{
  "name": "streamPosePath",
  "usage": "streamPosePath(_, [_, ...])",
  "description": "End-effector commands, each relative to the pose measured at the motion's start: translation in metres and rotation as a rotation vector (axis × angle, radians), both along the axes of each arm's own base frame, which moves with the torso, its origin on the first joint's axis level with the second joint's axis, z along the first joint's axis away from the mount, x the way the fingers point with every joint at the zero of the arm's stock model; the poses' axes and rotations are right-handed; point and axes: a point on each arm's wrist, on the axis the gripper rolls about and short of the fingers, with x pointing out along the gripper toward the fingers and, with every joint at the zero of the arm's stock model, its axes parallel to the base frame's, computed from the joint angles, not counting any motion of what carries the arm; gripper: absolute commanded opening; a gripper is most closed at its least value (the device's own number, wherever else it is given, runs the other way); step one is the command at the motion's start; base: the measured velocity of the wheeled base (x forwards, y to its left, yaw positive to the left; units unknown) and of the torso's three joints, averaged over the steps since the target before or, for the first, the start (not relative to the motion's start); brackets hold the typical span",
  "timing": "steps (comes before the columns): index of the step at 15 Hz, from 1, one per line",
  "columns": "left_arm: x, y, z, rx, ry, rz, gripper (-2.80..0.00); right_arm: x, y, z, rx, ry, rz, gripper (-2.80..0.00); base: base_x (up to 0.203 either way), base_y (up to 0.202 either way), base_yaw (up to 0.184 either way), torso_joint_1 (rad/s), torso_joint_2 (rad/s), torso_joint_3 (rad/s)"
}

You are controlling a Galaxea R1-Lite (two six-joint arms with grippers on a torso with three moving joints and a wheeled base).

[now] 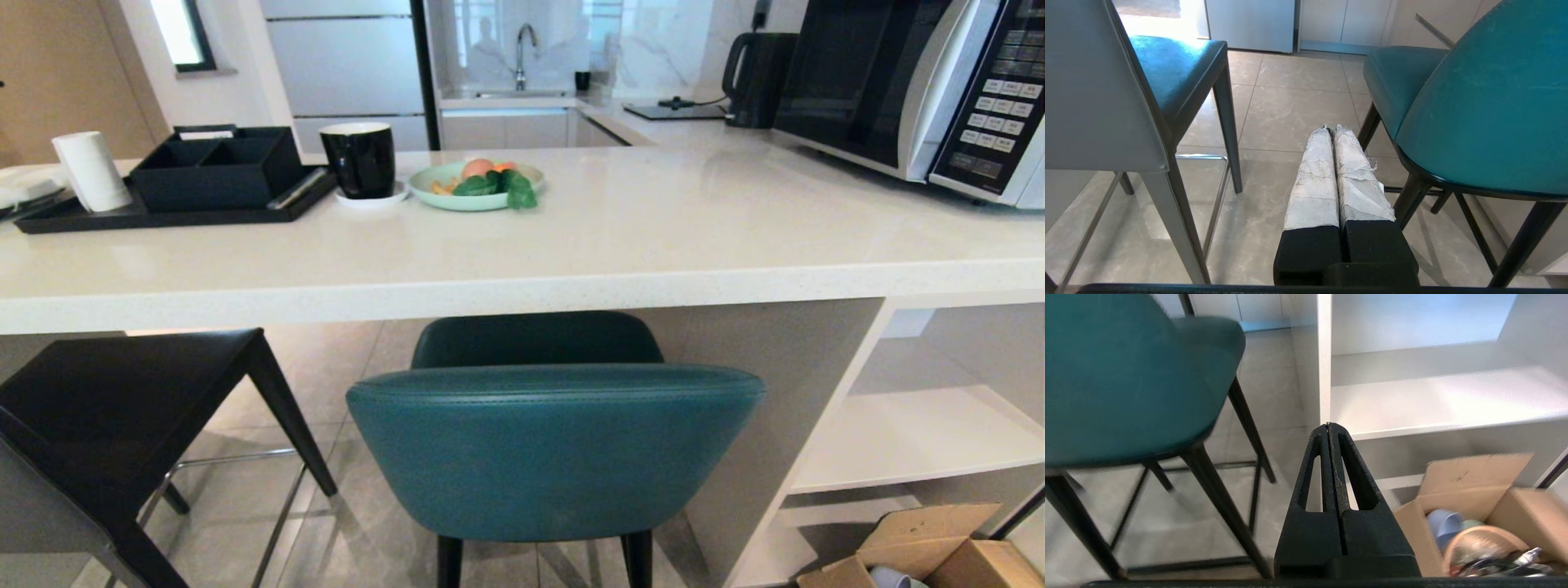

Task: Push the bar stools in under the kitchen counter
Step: Pull the blue chair out from under the dining table

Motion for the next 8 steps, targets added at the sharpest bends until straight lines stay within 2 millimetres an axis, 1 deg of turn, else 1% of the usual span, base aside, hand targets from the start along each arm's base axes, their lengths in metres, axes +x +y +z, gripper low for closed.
streamPosePath(1, [0.000,0.000,0.001,0.007,-0.002,0.004,-2.80,-0.001,0.000,0.004,-0.040,-0.009,0.008,-2.80,0.000,0.000,0.000,0.000,0.00,0.000])
streamPosePath(2, [-0.002,0.000,0.007,0.012,-0.020,0.007,-2.80,-0.001,0.001,0.015,-0.050,-0.012,0.022,-2.80,0.000,0.000,0.000,0.000,0.00,0.000])
streamPosePath(3, [-0.004,0.000,0.022,0.013,-0.024,0.010,-2.80,0.003,0.001,0.026,-0.047,0.017,0.036,-2.80,0.000,0.000,0.000,0.000,0.00,0.000])
streamPosePath(4, [-0.002,0.000,0.031,0.013,0.025,0.010,-2.80,0.010,0.001,0.037,-0.042,0.060,0.051,-2.80,0.000,0.000,0.000,0.000,0.00,0.000])
streamPosePath(6, [0.008,-0.001,0.045,0.017,0.094,-0.021,-2.80,0.032,0.002,0.056,-0.033,0.136,0.086,-2.80,0.000,0.000,0.000,0.000,0.00,0.000])
streamPosePath(8, [0.024,-0.001,0.056,0.018,0.131,-0.046,-2.80,0.059,0.002,0.068,-0.021,0.180,0.109,-2.80,0.000,0.000,0.000,0.000,0.00,0.000])
